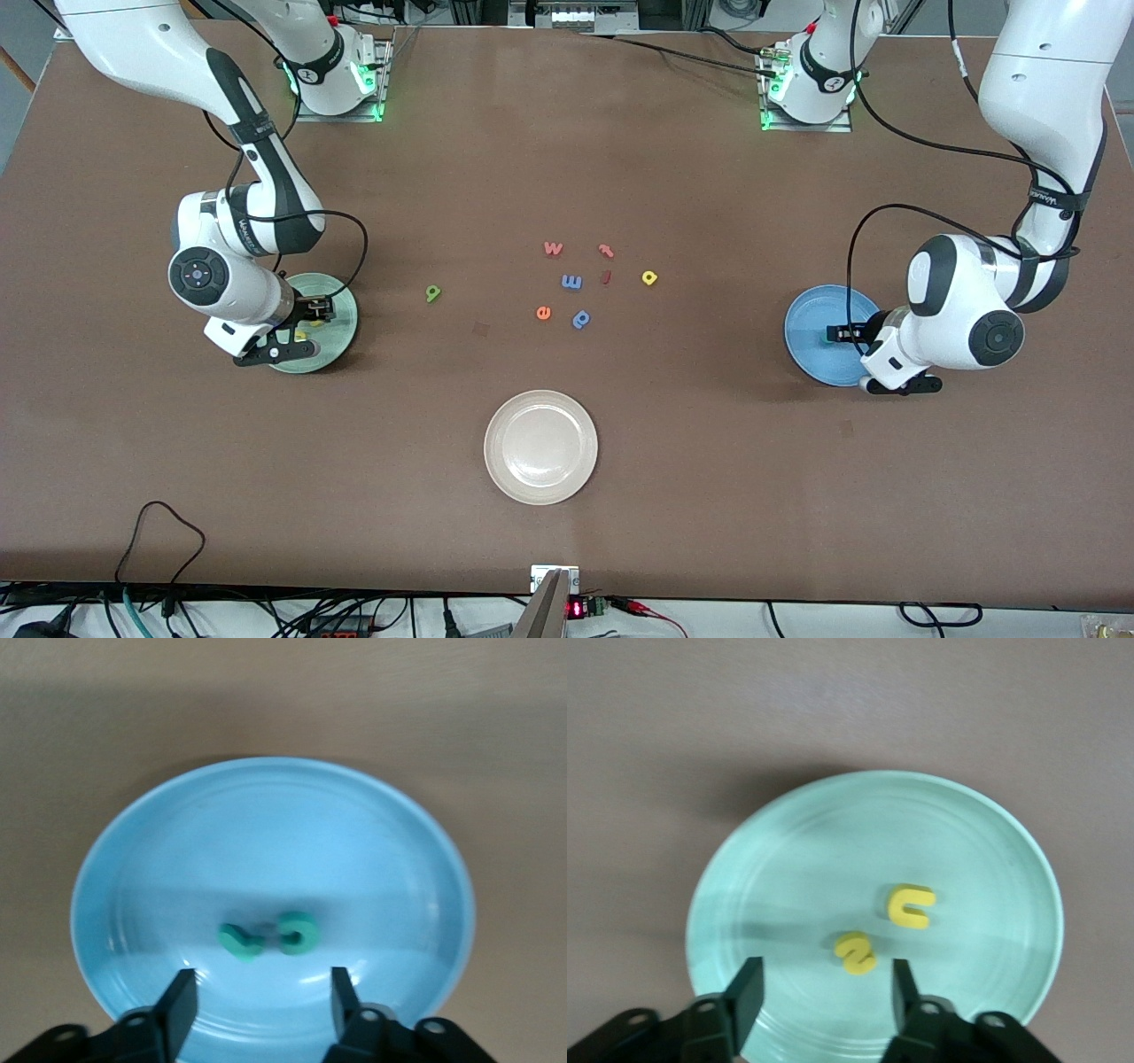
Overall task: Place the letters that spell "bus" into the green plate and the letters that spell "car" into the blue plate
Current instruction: 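Move both grippers to the green 6 and the yellow d, then close both grippers on the green 6 and the yellow d, then carry the 6 to the green plate and the d to the blue plate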
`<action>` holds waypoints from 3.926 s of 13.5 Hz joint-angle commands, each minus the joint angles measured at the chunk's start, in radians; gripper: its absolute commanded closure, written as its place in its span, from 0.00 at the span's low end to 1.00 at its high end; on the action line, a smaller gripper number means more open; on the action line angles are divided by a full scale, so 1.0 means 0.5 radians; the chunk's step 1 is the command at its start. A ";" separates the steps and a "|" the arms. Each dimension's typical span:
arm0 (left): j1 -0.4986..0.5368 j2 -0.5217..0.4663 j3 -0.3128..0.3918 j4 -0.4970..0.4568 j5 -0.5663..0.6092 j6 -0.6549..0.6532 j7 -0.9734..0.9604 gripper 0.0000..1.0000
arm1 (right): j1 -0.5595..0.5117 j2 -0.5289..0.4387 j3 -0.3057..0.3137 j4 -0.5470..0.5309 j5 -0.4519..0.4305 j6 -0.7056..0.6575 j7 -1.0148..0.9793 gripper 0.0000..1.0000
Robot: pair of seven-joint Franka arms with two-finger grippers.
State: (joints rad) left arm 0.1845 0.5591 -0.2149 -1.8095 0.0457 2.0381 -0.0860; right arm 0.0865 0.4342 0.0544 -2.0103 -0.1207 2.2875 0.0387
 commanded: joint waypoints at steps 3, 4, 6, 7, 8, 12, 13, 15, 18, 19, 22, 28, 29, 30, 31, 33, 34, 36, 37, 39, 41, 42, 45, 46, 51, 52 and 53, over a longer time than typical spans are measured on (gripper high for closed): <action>-0.028 -0.023 -0.388 0.088 0.044 -0.131 -0.033 0.05 | 0.256 -0.046 0.075 -0.035 0.060 0.082 0.474 0.28; -0.068 0.023 -0.438 0.088 0.022 -0.052 -0.040 0.09 | 0.332 -0.028 0.084 -0.032 0.063 0.116 0.602 0.31; -0.224 0.057 -0.454 0.069 0.016 0.029 -0.180 0.20 | 0.458 0.009 0.084 -0.026 0.088 0.204 0.799 0.35; -0.337 0.060 -0.454 0.063 0.019 0.032 -0.302 0.20 | 0.501 0.033 0.088 -0.023 0.088 0.244 0.861 0.40; -0.441 0.048 -0.451 0.039 0.025 0.032 -0.352 0.19 | 0.520 0.052 0.088 -0.020 0.091 0.278 0.898 0.44; -0.657 -0.035 -0.454 -0.289 0.044 0.383 -0.481 0.16 | 0.526 0.138 0.130 -0.029 0.106 0.331 0.910 0.46; -0.709 -0.035 -0.454 -0.332 0.044 0.455 -0.560 0.16 | 0.526 0.153 0.130 -0.032 0.106 0.331 0.910 0.45; -0.813 -0.035 -0.445 -0.336 0.047 0.464 -0.641 0.16 | 0.526 0.171 0.134 -0.035 0.106 0.334 0.914 0.45; -0.863 -0.020 -0.445 -0.339 0.266 0.464 -0.644 0.18 | 0.551 0.181 0.143 -0.038 0.110 0.328 0.941 0.45; -0.857 -0.008 -0.448 -0.336 0.362 0.471 -0.662 0.19 | 0.551 0.181 0.143 -0.041 0.110 0.318 0.941 0.45; -0.845 0.023 -0.435 -0.326 0.406 0.556 -0.678 0.20 | 0.551 0.162 0.146 -0.084 0.110 0.315 0.938 0.45; -0.841 0.097 -0.435 -0.326 0.409 0.642 -0.678 0.26 | 0.551 0.153 0.170 -0.115 0.116 0.315 0.938 0.46; -0.841 0.106 -0.435 -0.326 0.430 0.642 -0.678 0.28 | 0.551 0.153 0.173 -0.118 0.116 0.312 0.938 0.46; -0.841 0.109 -0.435 -0.329 0.433 0.642 -0.678 0.31 | 0.551 0.150 0.173 -0.127 0.116 0.315 0.938 0.46; -0.841 0.115 -0.432 -0.333 0.433 0.642 -0.678 0.34 | 0.551 0.144 0.180 -0.130 0.119 0.312 0.938 0.46; -0.841 0.133 -0.432 -0.330 0.433 0.642 -0.678 0.44 | 0.548 0.144 0.183 -0.130 0.116 0.315 0.938 0.48; -0.844 0.137 -0.432 -0.329 0.433 0.642 -0.678 0.49 | 0.548 0.144 0.183 -0.130 0.116 0.312 0.938 0.49; -0.841 0.137 -0.435 -0.329 0.436 0.642 -0.678 0.63 | 0.548 0.144 0.183 -0.133 0.116 0.312 0.935 0.53; -0.844 0.137 -0.435 -0.329 0.436 0.642 -0.678 0.73 | 0.548 0.141 0.183 -0.149 0.116 0.315 0.935 0.57; -0.832 0.125 -0.435 -0.326 0.436 0.630 -0.681 0.86 | 0.545 0.141 0.183 -0.152 0.116 0.315 0.935 0.65; -0.753 0.088 -0.441 -0.320 0.436 0.587 -0.690 0.91 | 0.545 0.141 0.183 -0.152 0.116 0.315 0.935 0.77; -0.676 0.039 -0.444 -0.320 0.436 0.529 -0.687 0.94 | 0.542 0.141 0.183 -0.152 0.119 0.315 0.932 0.81; -0.431 -0.133 -0.448 -0.320 0.436 0.303 -0.675 0.95 | 0.536 0.141 0.183 -0.152 0.116 0.315 0.932 0.86; -0.342 -0.170 -0.448 -0.317 0.436 0.253 -0.663 0.95 | 0.536 0.141 0.183 -0.152 0.116 0.315 0.932 0.86; 0.134 -0.118 -0.438 -0.278 0.439 0.256 -0.405 0.93 | 0.365 -0.131 0.180 -0.060 0.103 0.010 0.706 0.87; 0.165 -0.109 -0.435 -0.271 0.439 0.259 -0.356 0.93 | 0.282 -0.187 0.180 -0.032 0.103 -0.086 0.562 0.88; 0.207 -0.094 -0.432 -0.259 0.439 0.283 -0.313 0.93 | 0.193 -0.227 0.180 -0.020 0.106 -0.132 0.421 0.88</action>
State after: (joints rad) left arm 0.2561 0.4944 -0.4208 -1.9518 0.2387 2.1669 -0.2805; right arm 0.2761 0.4134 0.1328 -2.0161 -0.0776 2.3020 0.3803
